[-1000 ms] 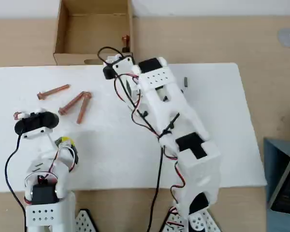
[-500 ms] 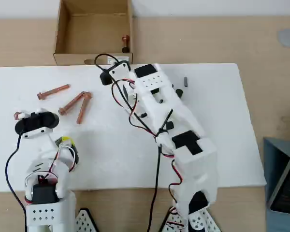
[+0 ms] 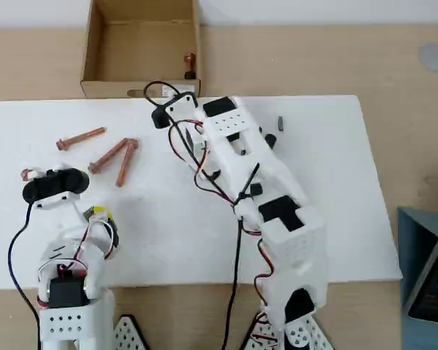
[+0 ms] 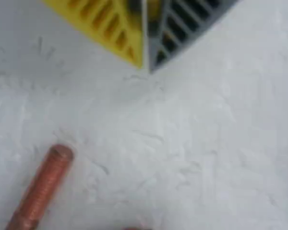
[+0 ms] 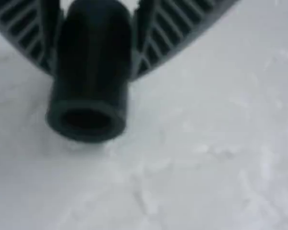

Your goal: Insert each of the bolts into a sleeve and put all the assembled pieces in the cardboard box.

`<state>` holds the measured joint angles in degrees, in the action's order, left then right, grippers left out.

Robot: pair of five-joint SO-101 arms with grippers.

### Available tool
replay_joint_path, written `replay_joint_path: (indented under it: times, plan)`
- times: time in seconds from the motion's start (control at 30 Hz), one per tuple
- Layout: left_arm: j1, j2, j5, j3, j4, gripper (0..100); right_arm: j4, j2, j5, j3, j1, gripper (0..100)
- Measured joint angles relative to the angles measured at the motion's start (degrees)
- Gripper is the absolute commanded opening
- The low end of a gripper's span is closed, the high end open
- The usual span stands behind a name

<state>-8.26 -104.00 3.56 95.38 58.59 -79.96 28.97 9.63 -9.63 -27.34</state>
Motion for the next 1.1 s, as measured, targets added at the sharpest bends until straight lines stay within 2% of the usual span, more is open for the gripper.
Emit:
replay_joint_path:
  times: [0.4, 0.63, 0.73, 0.87, 1.1]
  plan:
    - [0.00, 0.00, 0.00, 0.00, 0.00, 1, -19.78, -5.10, 0.00, -19.25, -0.18, 1.0]
    - [0.00, 0.00, 0.00, -2.64, 0.70, 1, -21.10, -17.05, 0.09, -19.87, 0.53, 1.0]
    - [0.00, 0.00, -0.18, -7.65, 3.52, 1, -21.10, -24.79, 0.09, -17.58, 3.08, 1.0]
    - [0.00, 2.29, -4.66, -13.80, 5.71, 1, -21.10, -34.29, 0.09, -10.64, 8.97, 1.0]
    - [0.44, 18.99, -6.77, -25.49, 5.89, 0, -21.10, -50.46, 0.09, 4.40, 18.29, 1.0]
